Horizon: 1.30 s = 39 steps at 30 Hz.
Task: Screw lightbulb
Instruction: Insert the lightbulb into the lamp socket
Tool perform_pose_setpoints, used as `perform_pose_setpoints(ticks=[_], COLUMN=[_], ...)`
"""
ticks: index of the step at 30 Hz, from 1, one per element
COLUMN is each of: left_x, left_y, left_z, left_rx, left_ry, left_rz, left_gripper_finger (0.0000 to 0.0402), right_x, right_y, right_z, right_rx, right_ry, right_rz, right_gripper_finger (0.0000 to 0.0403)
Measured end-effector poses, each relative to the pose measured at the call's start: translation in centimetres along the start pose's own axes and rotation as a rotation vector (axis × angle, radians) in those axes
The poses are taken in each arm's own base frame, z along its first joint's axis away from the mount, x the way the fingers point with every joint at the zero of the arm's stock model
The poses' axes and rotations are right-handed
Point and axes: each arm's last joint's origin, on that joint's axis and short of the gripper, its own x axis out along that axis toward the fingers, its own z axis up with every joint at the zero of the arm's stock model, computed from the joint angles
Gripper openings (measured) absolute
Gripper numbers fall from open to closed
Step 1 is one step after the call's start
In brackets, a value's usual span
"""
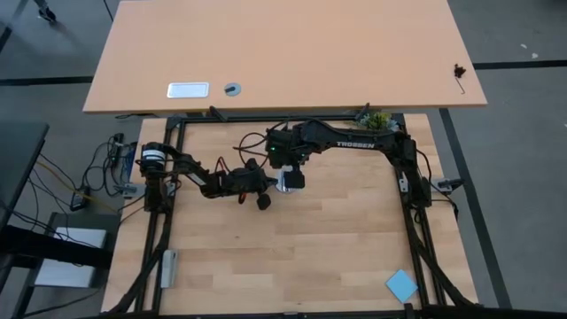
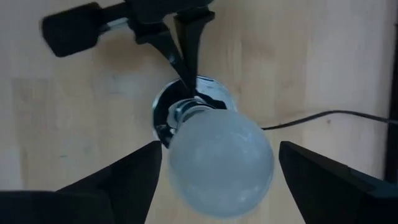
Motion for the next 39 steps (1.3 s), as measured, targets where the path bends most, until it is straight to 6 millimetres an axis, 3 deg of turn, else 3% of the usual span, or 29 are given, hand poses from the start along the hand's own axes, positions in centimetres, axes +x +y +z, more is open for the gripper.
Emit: perform_pose_setpoints(ticks=[7, 16, 23, 32, 36, 39], left_x=[0.0, 0.0, 0.0, 0.0, 0.0, 0.0], left_y=[0.0, 0.0, 0.0, 0.0, 0.0, 0.0], left_z=[0.0, 0.0, 0.0, 0.0, 0.0, 0.0], left_rx=[0.0, 0.0, -0.003, -0.003, -0.003, -0.003], left_ry=[0.0, 0.0, 0.0, 0.0, 0.0, 0.0], left_rz=[0.0, 0.0, 0.0, 0.0, 0.0, 0.0], left_gripper_finger=[0.0, 0.0, 0.0, 0.0, 0.0, 0.0], right_x=[0.0, 0.0, -0.5, -6.1, -6.3, -5.4], right_y=[0.1, -0.9, -1.5, -0.4, 0.4, 0.8], right_z=[0.0, 0.5, 0.8, -0.4, -0.7, -0.7], right_rx=[0.125, 0.593, 0.381, 0.054, 0.0, -0.009], right_ry=[-0.007, -0.064, -0.126, -0.14, -0.101, -0.095], right_rz=[0.028, 0.022, 0.009, -0.006, 0.005, 0.001], right_gripper_finger=[0.0303, 0.0262, 0.0271, 0.0286, 0.0286, 0.0286])
